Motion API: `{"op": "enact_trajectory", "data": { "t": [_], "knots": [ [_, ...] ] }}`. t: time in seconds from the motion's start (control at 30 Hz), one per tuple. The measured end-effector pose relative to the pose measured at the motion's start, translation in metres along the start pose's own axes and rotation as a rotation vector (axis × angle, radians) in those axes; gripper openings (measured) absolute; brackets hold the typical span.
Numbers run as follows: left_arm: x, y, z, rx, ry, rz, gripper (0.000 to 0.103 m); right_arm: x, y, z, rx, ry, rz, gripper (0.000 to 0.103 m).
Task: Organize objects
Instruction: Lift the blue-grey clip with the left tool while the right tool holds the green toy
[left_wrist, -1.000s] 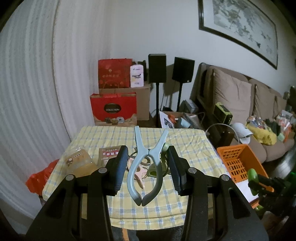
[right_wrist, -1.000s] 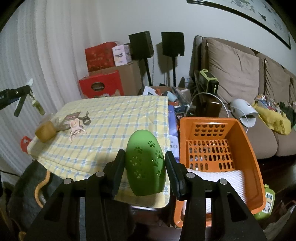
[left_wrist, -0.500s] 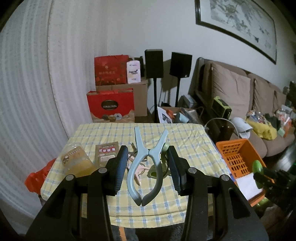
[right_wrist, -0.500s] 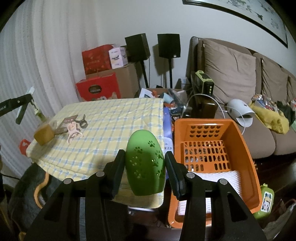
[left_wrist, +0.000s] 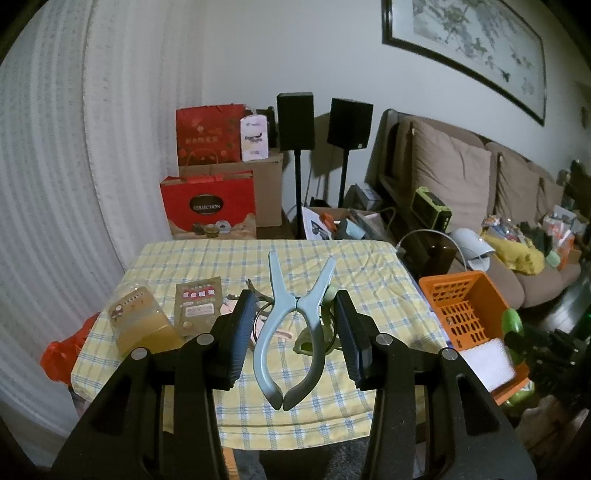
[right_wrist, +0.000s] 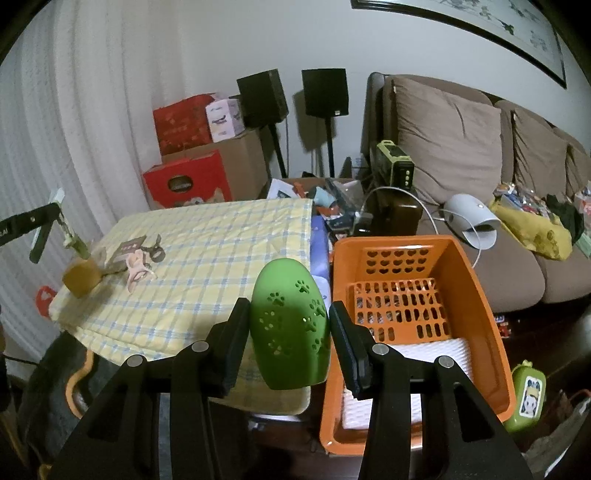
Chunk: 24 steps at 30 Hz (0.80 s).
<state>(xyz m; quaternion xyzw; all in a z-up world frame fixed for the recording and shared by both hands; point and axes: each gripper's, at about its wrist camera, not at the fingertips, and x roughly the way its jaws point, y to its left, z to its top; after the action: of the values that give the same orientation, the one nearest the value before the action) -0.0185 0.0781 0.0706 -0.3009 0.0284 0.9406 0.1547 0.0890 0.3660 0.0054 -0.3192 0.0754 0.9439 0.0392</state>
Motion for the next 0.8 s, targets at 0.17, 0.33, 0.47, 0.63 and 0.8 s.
{"op": "enact_trajectory", "data": {
  "t": [0.17, 0.33, 0.47, 0.63, 0.8],
  "knots": [
    [0.002, -0.003, 0.0, 0.006, 0.003, -0.002, 0.041, -0.002, -0.007, 0.001, 0.011, -0.002, -0.006, 0.045],
    [0.001, -0.006, 0.0, 0.01, 0.001, -0.008, 0.041, -0.004, -0.011, 0.002, 0.018, -0.004, -0.01, 0.045],
    [0.0, -0.008, -0.001, 0.013, -0.001, -0.014, 0.041, -0.006, -0.015, 0.003, 0.022, -0.005, -0.013, 0.045],
    [0.002, -0.013, -0.001, 0.024, 0.002, -0.02, 0.041, -0.009, -0.018, 0.004, 0.025, -0.007, -0.017, 0.045],
    [0.004, -0.017, -0.001, 0.026, 0.005, -0.028, 0.041, -0.012, -0.026, 0.005, 0.035, -0.011, -0.024, 0.045]
  ]
}}
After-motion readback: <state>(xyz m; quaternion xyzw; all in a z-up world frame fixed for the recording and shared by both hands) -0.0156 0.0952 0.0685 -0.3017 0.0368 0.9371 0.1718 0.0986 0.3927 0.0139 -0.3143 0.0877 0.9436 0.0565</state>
